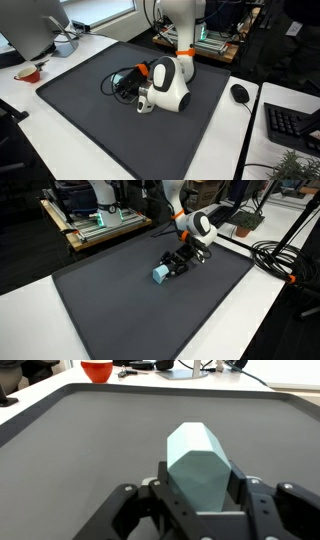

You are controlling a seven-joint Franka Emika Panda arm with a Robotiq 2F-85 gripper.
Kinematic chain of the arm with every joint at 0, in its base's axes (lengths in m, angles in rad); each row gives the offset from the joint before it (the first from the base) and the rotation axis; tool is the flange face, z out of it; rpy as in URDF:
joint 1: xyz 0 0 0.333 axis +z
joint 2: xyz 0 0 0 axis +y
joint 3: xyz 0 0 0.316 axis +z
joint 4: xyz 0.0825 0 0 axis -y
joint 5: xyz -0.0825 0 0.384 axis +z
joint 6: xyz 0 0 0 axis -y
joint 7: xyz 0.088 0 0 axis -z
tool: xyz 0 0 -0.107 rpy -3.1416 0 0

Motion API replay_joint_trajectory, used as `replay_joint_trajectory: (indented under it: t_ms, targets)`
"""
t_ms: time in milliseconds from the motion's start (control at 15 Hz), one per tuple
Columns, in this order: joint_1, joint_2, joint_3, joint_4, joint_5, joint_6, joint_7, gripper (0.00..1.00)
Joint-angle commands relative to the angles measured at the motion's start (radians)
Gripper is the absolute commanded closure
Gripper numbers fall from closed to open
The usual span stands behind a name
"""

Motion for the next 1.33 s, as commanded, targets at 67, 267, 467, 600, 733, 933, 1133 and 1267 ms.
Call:
replay_joint_trajectory:
  t_ms: [67,267,467,600,733,933,1133,1267]
  targets:
    - [0.0,-0.079,0.025,-0.068,0.016,-0.037,0.054,0.69]
    - [0.001,-0.107,0.032,-0.087,0.012,-0.051,0.075,0.69]
    - [0.001,-0.127,0.035,-0.102,0.01,-0.062,0.084,0.69]
    - [0.0,-0.138,0.038,-0.111,0.009,-0.069,0.089,0.69]
    - [-0.001,-0.146,0.042,-0.119,0.01,-0.072,0.087,0.69]
    - [-0.002,-0.111,0.042,-0.079,-0.002,-0.062,0.07,0.44]
    - [-0.001,-0.115,0.046,-0.083,-0.001,-0.062,0.07,0.44]
    - [-0.002,-0.116,0.046,-0.085,-0.001,-0.062,0.07,0.44]
